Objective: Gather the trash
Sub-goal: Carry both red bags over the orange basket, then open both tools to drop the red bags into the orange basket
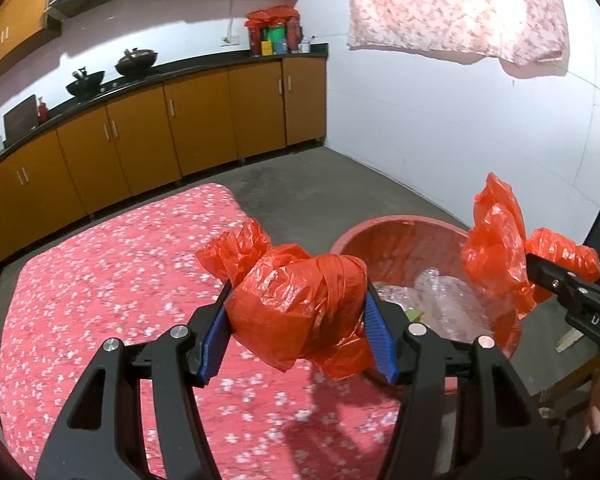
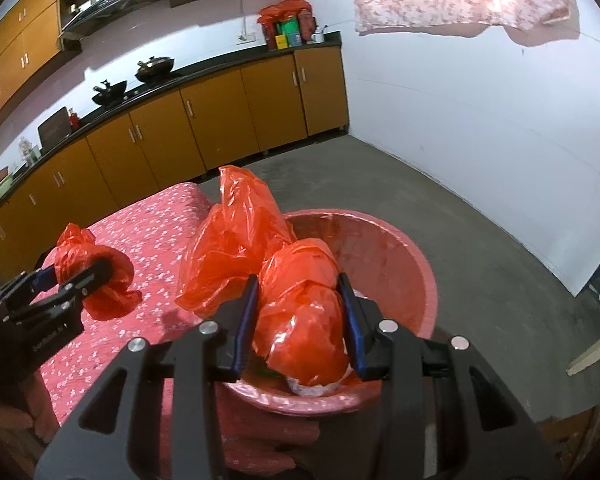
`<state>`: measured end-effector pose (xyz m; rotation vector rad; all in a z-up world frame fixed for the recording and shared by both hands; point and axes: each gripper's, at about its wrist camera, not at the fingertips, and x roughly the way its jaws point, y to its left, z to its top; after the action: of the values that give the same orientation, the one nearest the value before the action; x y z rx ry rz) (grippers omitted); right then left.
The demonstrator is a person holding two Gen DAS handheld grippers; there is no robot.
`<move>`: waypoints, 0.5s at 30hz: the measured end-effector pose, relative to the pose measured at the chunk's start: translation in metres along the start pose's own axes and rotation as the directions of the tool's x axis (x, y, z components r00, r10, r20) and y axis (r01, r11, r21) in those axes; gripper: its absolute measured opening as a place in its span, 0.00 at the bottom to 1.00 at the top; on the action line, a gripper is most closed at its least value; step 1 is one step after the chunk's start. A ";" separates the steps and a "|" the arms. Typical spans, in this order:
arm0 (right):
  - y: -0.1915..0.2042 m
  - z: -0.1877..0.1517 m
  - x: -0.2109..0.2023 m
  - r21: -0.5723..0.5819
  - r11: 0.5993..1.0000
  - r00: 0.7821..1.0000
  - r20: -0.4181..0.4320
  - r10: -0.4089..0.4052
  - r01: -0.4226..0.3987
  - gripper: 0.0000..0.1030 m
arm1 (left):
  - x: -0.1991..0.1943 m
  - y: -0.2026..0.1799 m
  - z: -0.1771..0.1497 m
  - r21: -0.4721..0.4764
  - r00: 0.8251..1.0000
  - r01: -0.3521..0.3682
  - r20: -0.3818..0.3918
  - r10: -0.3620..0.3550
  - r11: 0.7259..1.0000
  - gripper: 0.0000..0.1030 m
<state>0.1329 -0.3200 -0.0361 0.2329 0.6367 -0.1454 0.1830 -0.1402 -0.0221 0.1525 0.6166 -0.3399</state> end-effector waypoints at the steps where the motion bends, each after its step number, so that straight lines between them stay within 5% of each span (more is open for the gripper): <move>1: -0.002 -0.001 0.000 0.004 1.000 1.000 0.000 -0.005 0.005 0.37 | 0.002 -0.003 0.000 0.004 1.000 0.005 -0.003 -0.005 1.000 0.58; 15: -0.031 -0.002 0.016 0.082 0.996 0.999 0.001 -0.043 0.043 0.37 | 0.028 -0.042 0.001 0.046 0.995 0.101 -0.023 -0.100 0.994 0.58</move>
<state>0.1376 -0.3504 -0.0527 0.2978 0.6341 -0.2131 0.1900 -0.1868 -0.0392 0.1702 0.6382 -0.4510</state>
